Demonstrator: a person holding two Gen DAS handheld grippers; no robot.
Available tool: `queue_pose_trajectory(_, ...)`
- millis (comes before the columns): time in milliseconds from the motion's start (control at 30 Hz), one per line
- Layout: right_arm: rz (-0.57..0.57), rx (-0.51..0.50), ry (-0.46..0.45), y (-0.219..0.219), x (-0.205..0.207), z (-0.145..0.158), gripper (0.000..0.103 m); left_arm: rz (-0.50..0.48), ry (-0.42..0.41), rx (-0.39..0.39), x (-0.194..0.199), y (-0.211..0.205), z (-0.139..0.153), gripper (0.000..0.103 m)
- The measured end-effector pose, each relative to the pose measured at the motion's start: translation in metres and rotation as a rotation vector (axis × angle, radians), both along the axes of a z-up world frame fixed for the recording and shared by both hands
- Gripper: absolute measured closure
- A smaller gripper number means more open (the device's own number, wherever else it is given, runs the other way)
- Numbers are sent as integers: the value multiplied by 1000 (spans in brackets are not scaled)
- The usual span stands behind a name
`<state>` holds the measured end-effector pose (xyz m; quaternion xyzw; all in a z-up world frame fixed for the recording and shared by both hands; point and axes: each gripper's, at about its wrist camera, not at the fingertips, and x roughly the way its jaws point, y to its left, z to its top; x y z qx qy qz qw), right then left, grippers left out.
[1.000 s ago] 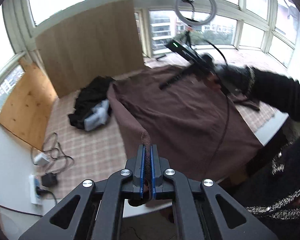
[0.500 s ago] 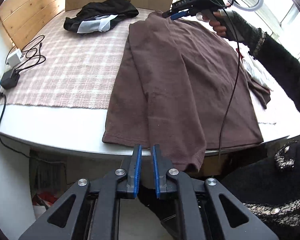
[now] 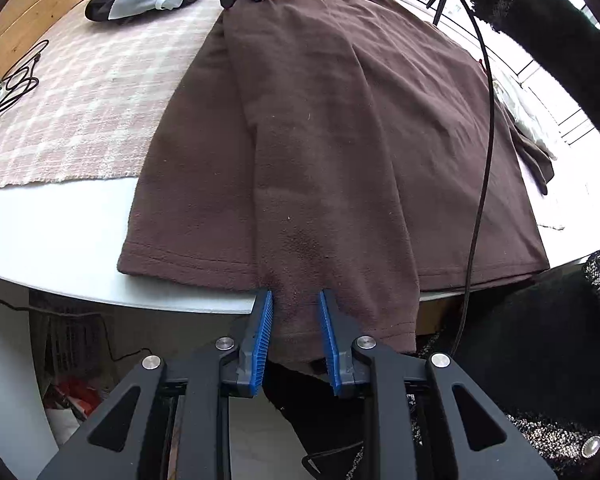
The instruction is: Fold clothes
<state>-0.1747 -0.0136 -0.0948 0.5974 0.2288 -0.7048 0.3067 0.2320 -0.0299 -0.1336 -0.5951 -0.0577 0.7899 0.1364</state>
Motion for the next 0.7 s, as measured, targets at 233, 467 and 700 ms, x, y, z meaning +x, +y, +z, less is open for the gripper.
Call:
queue_pose_trajectory(233,-12,-33,-3,9,-3,3,102,24,46,29,9,-18,23,101)
queue_pose_trajectory(467,-78,-104,-114,25,-10,16,102,39,51,30,7,-25,29,101)
queue_pose_trajectory(700,-118,-44,-162,11,-6,6,85,-27,45,21,5,-13,27,101)
